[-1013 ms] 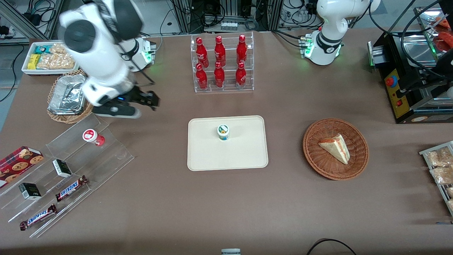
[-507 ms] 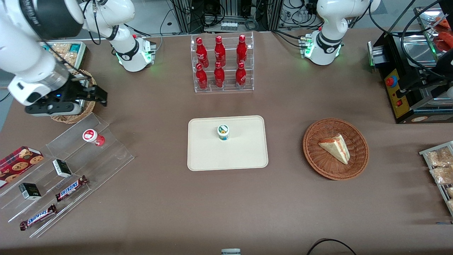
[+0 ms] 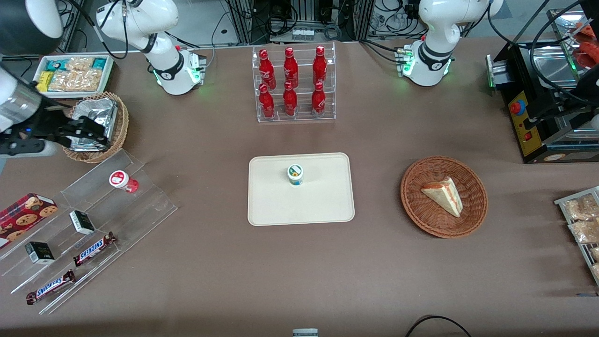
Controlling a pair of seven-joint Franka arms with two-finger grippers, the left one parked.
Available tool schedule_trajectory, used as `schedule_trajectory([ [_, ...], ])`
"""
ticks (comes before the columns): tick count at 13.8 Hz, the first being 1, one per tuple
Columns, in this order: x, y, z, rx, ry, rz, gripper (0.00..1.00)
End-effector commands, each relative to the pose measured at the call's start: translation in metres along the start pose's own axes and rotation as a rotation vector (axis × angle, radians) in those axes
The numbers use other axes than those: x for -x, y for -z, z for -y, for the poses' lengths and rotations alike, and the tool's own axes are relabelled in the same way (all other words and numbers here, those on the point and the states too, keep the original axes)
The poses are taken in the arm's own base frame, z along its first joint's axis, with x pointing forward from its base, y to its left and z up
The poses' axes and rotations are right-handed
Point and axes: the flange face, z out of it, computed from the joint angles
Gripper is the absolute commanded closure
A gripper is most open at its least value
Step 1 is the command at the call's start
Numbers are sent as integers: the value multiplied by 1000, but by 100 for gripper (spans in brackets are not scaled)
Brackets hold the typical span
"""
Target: Place green gum on tray
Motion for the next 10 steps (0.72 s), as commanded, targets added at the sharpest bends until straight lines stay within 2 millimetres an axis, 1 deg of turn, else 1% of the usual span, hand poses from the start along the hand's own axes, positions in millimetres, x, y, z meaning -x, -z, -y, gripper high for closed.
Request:
schedule_trajectory([
  [1,-13,7,-2,-11,0,10,0],
  [3,-16,5,-5,-4,-6,6,0],
  [4,-20,10,-2,-3,-3,-3,0],
  [6,-32,10,-7,-3,6,-2,0],
  [7,-34,9,-13,-7,8,3,0],
  [9,-36,12,-15,-7,6,-1,0],
  [10,-36,12,-19,-7,-1,-2,0],
])
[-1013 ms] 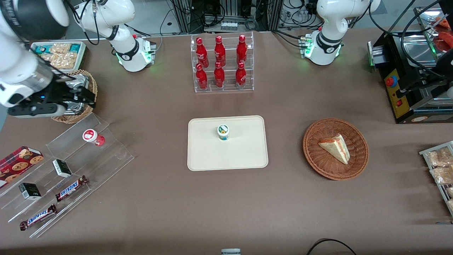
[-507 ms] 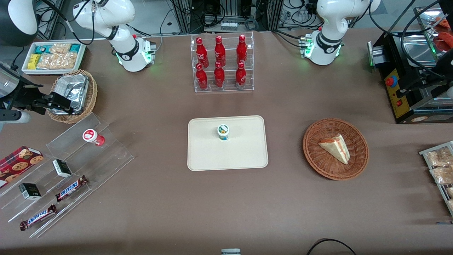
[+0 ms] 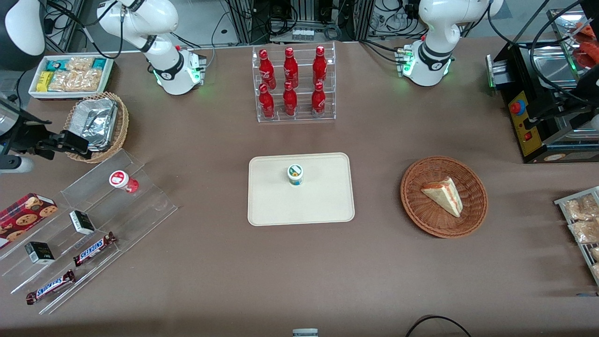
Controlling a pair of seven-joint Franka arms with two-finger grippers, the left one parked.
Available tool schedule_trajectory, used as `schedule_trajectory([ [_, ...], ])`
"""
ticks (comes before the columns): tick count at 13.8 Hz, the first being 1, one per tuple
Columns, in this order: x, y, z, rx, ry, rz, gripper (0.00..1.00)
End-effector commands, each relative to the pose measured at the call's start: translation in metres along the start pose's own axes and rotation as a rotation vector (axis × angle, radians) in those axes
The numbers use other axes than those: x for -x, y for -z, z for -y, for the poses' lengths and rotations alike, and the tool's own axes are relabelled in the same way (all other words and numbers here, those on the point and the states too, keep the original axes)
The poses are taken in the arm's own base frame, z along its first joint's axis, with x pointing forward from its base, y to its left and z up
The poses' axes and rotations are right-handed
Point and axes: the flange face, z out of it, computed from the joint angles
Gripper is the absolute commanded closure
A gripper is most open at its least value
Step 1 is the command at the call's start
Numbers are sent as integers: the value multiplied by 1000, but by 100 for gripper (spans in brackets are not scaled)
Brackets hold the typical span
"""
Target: Place green gum on tray
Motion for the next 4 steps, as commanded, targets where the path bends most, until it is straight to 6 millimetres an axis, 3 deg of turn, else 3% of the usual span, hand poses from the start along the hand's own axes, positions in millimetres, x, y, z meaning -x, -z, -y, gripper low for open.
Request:
schedule_trajectory([
  [1,-6,7,-5,-23,1,11,0],
  [4,-5,8,-7,-15,-4,10,0],
])
